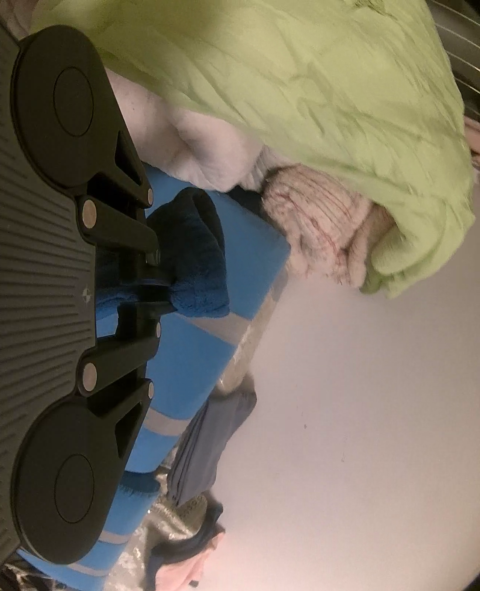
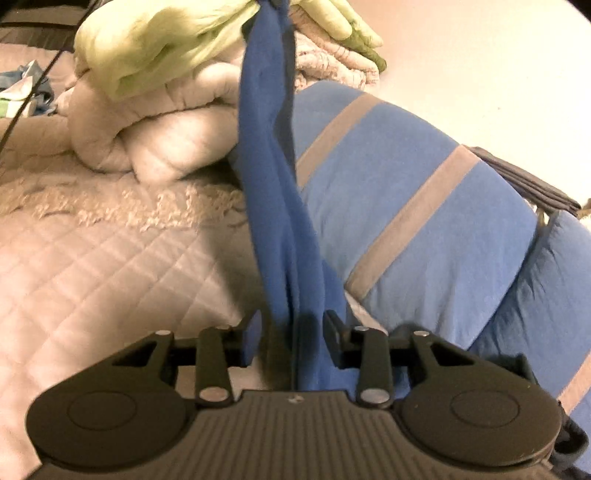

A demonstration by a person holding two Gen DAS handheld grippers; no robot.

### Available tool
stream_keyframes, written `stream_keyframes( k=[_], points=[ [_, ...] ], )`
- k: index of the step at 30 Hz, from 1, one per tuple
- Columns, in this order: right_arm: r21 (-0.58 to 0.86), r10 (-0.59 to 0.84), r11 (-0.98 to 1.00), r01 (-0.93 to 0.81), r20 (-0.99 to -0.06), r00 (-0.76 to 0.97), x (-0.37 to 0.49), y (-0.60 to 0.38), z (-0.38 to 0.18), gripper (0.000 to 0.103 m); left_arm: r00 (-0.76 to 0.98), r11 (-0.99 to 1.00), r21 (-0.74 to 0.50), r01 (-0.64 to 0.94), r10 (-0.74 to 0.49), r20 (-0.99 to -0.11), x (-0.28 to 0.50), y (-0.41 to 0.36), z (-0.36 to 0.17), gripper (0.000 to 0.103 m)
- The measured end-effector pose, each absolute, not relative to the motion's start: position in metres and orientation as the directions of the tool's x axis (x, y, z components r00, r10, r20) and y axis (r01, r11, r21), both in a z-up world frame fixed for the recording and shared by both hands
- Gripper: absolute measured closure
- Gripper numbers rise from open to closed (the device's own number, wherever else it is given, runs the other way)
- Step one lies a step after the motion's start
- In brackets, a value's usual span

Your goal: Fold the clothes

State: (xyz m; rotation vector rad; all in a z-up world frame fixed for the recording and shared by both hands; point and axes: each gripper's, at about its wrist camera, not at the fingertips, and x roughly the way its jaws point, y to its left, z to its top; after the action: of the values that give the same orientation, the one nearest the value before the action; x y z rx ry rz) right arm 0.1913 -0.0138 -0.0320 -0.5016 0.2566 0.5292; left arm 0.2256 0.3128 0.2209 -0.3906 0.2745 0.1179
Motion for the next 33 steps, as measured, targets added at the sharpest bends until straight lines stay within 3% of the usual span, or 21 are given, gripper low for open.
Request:
stream_keyframes(
  k=[5,7,8,13,18,19,24,26,33],
  points=[
    [-0.387,0.405,0.745,-0.543,-0.383,0.830,0.217,0.004,-0.031,0.051,0.951,0.905,-0.385,-0.179,0.060,-0.303,0.227,0.324,0.214,0.099],
    [-0.414,0.396,0.720,-0.558,-0.415,0.819,0.222,0.007,-0.035,0.089,0.949,0.898,-0.396,-0.191,0.066,-0.308,0.228,0.327,0.212,0.099],
    [-0.424,0.395,0.707,-0.566,-0.427,0.813,0.222,0.006,-0.038,0.096,0.947,0.893,-0.401,-0.202,0.074,-0.312,0.229,0.329,0.210,0.099],
    [-0.493,0.476,0.596,-0.634,-0.418,0.773,0.192,-0.008,-0.040,0.097,0.936,0.872,-0.421,-0.251,0.108,-0.335,0.234,0.339,0.200,0.099],
    [-0.522,0.545,0.431,-0.736,-0.499,0.674,0.172,-0.013,-0.050,0.098,0.925,0.849,-0.453,-0.272,0.102,-0.365,0.241,0.341,0.186,0.099],
    [-0.518,0.550,0.395,-0.758,-0.527,0.647,0.171,-0.013,-0.052,0.095,0.926,0.852,-0.446,-0.274,0.108,-0.362,0.240,0.340,0.185,0.099],
    [-0.507,0.568,0.458,-0.730,-0.465,0.679,0.164,-0.015,-0.043,0.046,0.937,0.872,-0.430,-0.234,0.084,-0.340,0.237,0.336,0.190,0.099],
    [-0.454,0.578,0.549,-0.702,-0.400,0.711,0.169,-0.013,-0.029,0.039,0.938,0.878,-0.421,-0.227,0.081,-0.337,0.235,0.334,0.192,0.099],
    [-0.499,0.523,0.599,-0.626,-0.349,0.778,0.194,0.046,-0.022,0.040,0.939,0.866,-0.444,-0.229,0.075,-0.336,0.234,0.334,0.193,0.099]
  ],
)
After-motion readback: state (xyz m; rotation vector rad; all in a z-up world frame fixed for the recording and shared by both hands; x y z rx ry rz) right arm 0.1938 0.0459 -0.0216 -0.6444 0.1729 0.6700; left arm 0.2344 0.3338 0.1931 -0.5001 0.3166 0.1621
